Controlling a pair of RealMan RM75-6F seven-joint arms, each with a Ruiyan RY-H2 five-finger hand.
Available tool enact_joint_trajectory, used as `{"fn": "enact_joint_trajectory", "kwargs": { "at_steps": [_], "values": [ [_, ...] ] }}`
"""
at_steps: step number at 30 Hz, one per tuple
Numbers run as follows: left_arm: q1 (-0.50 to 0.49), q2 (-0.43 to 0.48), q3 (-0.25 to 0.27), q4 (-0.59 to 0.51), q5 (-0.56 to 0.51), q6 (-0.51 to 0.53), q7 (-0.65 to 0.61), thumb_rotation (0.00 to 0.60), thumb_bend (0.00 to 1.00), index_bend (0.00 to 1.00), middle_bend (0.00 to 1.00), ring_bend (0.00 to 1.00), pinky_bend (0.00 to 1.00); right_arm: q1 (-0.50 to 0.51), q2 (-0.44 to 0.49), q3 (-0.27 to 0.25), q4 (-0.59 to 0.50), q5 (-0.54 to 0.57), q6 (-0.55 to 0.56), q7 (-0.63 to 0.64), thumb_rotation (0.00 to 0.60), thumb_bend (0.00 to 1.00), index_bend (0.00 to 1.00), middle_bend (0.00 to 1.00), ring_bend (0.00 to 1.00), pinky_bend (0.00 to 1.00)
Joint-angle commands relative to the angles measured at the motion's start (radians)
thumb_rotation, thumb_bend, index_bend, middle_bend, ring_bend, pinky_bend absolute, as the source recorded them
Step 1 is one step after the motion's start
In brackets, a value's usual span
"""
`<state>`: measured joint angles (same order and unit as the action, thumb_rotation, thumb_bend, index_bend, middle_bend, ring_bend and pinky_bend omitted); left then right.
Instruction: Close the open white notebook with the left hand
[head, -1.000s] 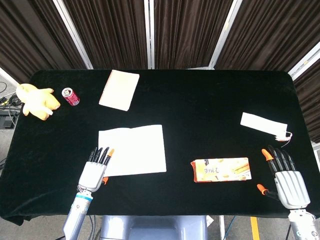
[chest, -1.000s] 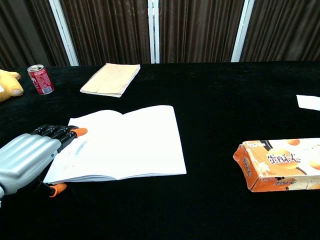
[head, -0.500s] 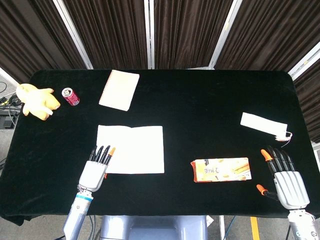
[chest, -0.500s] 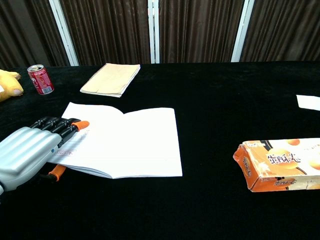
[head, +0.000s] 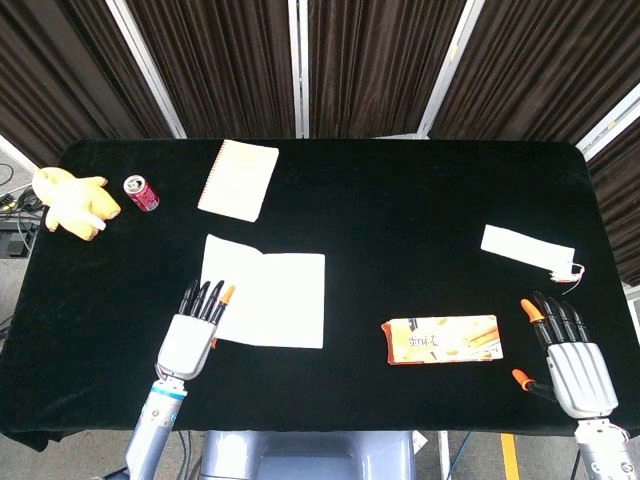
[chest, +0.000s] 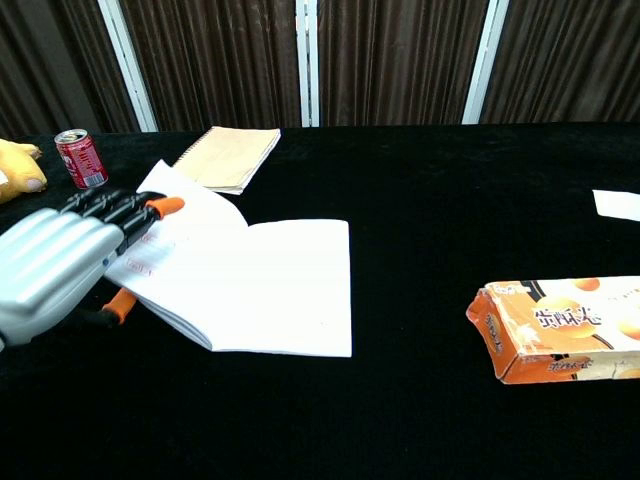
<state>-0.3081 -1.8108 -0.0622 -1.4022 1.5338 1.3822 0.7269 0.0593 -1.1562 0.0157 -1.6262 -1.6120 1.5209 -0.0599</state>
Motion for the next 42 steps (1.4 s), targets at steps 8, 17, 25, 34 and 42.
{"fn": "enact_joint_trajectory", "kwargs": {
  "at_steps": [8, 17, 25, 34, 42],
  "values": [
    [-0.06, -0.019, -0.047, 0.007, 0.031, -0.004, 0.054, 0.6, 0.45, 0.0, 0.0, 0.0, 0.0, 0.0, 0.001, 0.002, 0.001, 0.002, 0.002, 0.007, 0.6, 0.01, 0.0, 0.0, 0.0, 0.0],
    [-0.088, -0.054, -0.055, 0.042, 0.056, 0.006, 0.038, 0.6, 0.36, 0.0, 0.0, 0.0, 0.0, 0.0, 0.005, 0.001, -0.003, 0.001, 0.003, 0.013, 0.6, 0.01, 0.0, 0.0, 0.0, 0.0],
    [-0.123, -0.097, -0.072, 0.097, 0.083, 0.017, 0.011, 0.6, 0.36, 0.0, 0.0, 0.0, 0.0, -0.002, 0.008, 0.0, -0.008, 0.0, 0.003, 0.013, 0.6, 0.01, 0.0, 0.0, 0.0, 0.0],
    [-0.144, -0.123, -0.084, 0.104, 0.06, -0.002, 0.036, 0.6, 0.36, 0.0, 0.0, 0.0, 0.0, -0.002, 0.017, 0.002, -0.011, 0.007, 0.003, 0.027, 0.6, 0.01, 0.0, 0.0, 0.0, 0.0],
    [-0.071, -0.012, -0.046, -0.011, 0.046, 0.064, 0.005, 0.6, 0.22, 0.0, 0.0, 0.0, 0.0, -0.003, 0.019, 0.003, -0.009, 0.007, 0.005, 0.026, 0.6, 0.01, 0.0, 0.0, 0.0, 0.0]
  ]
}}
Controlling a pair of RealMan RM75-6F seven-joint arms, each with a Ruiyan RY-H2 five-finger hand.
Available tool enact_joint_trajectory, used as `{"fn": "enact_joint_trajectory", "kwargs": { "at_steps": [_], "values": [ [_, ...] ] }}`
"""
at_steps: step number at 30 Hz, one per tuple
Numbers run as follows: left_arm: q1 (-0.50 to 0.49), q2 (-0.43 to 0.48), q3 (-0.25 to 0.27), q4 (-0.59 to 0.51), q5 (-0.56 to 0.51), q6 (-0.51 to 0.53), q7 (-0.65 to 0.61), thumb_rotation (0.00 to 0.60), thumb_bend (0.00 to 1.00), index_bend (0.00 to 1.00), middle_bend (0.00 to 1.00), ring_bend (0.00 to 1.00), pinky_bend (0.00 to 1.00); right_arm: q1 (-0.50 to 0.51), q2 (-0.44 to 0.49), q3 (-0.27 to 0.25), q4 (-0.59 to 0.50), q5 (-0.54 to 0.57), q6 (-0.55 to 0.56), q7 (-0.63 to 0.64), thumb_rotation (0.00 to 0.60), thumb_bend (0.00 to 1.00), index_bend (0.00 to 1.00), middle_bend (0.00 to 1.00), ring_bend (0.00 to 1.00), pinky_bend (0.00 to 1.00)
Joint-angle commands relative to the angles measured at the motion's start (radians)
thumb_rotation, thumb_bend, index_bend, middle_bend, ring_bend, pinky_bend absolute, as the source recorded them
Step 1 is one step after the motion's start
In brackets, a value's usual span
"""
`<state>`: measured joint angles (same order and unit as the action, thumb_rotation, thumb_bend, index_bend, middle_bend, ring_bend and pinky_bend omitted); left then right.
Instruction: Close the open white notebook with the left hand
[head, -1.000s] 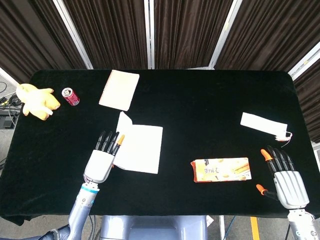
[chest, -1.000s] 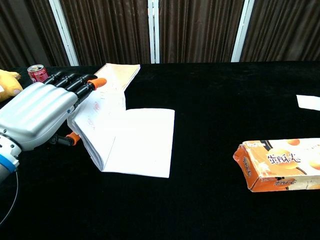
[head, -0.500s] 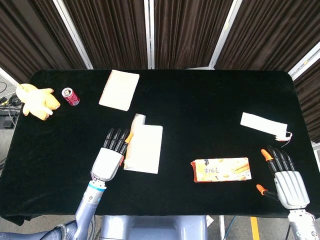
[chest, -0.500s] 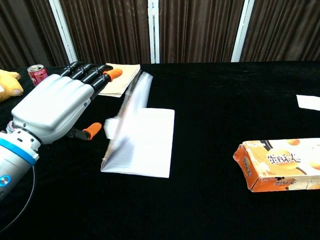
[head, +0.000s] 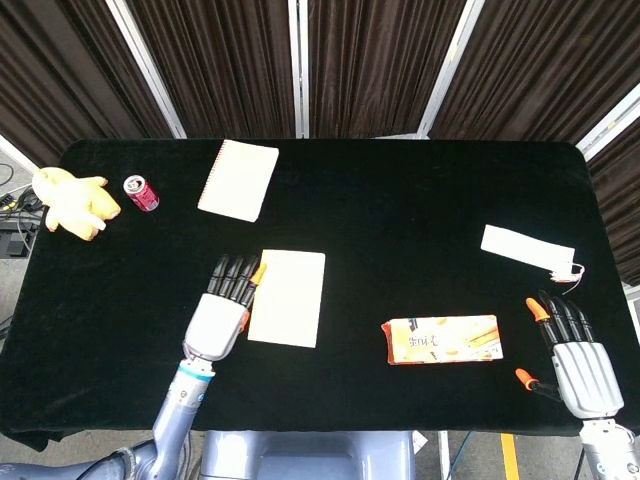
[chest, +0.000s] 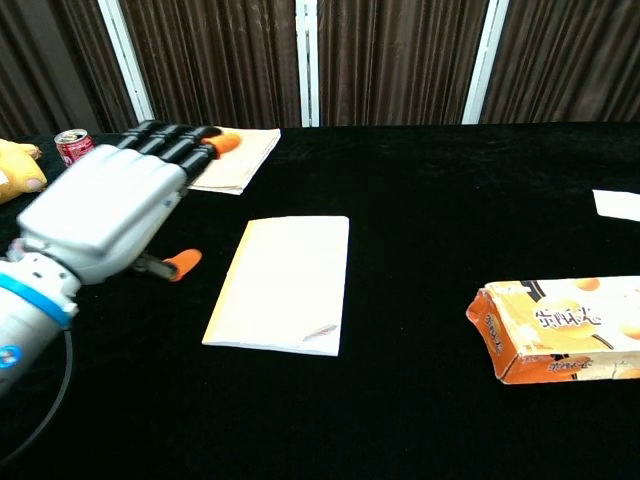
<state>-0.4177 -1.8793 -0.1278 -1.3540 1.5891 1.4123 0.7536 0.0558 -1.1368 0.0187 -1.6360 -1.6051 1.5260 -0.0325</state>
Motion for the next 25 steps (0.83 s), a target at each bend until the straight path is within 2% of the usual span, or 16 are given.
{"fn": "enact_joint_trajectory", "kwargs": {
  "at_steps": [1, 3, 8, 13, 20, 25],
  "values": [
    [0.052, 0.08, 0.027, -0.08, -0.009, 0.048, -0.033, 0.6, 0.21, 0.0, 0.0, 0.0, 0.0, 0.0, -0.002, 0.0, 0.001, 0.0, -0.001, -0.004, 0.6, 0.01, 0.0, 0.0, 0.0, 0.0],
    [0.097, 0.147, 0.052, -0.132, -0.011, 0.09, -0.06, 0.6, 0.19, 0.0, 0.0, 0.0, 0.0, 0.001, -0.006, -0.001, 0.004, 0.0, -0.004, -0.015, 0.6, 0.01, 0.0, 0.0, 0.0, 0.0],
    [0.173, 0.247, 0.1, -0.207, -0.016, 0.156, -0.106, 0.6, 0.17, 0.0, 0.0, 0.0, 0.0, 0.001, -0.011, 0.0, 0.005, 0.0, -0.003, -0.031, 0.6, 0.01, 0.0, 0.0, 0.0, 0.0],
    [0.254, 0.327, 0.152, -0.211, -0.012, 0.229, -0.216, 0.6, 0.13, 0.0, 0.0, 0.0, 0.0, 0.0, -0.014, 0.007, 0.012, 0.002, 0.007, -0.044, 0.6, 0.01, 0.0, 0.0, 0.0, 0.0],
    [0.348, 0.406, 0.152, -0.217, -0.061, 0.313, -0.352, 0.6, 0.13, 0.0, 0.0, 0.0, 0.0, 0.0, -0.013, 0.012, 0.01, 0.002, 0.013, -0.049, 0.6, 0.01, 0.0, 0.0, 0.0, 0.0],
    [0.382, 0.414, 0.153, -0.177, -0.075, 0.322, -0.429, 0.6, 0.13, 0.0, 0.0, 0.0, 0.0, 0.004, -0.015, 0.008, 0.008, 0.002, 0.0, -0.06, 0.6, 0.01, 0.0, 0.0, 0.0, 0.0]
  ]
}}
